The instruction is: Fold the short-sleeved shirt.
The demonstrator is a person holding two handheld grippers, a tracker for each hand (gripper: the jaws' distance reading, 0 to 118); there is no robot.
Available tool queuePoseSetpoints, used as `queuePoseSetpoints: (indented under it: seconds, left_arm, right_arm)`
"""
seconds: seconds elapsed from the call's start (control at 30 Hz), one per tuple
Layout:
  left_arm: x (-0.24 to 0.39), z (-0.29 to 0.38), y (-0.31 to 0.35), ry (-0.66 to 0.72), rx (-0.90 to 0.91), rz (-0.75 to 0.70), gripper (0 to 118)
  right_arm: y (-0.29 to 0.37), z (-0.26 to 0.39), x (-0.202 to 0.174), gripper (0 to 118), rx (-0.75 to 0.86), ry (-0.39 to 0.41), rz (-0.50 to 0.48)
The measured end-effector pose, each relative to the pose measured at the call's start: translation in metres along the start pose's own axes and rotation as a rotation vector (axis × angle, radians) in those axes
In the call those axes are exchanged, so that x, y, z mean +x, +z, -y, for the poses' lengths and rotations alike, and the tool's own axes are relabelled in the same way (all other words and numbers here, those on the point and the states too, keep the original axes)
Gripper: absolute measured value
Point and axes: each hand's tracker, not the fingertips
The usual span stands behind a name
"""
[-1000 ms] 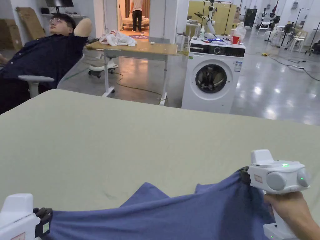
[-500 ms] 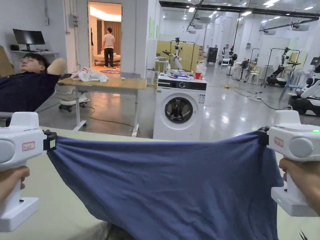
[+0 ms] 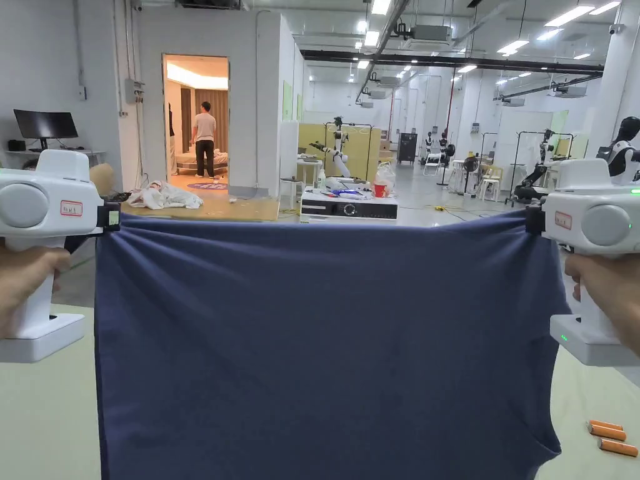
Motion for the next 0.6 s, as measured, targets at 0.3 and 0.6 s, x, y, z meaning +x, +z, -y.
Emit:
queuePoseSetpoints:
  seconds: [0.3, 0.6]
  left_arm:
    - [-0.004, -0.051, -0.029, -0.015, 0.046, -0.034, 0]
    - [0.003, -0.055, -0.058, -0.034, 0.062, -0.048, 0]
  right_arm:
    - [-0.037, -0.045, -0.001, 3, 0.068, 0.055, 0.019]
    - [-0.053, -0.049, -0.001, 3, 0.107, 0.071, 0.031]
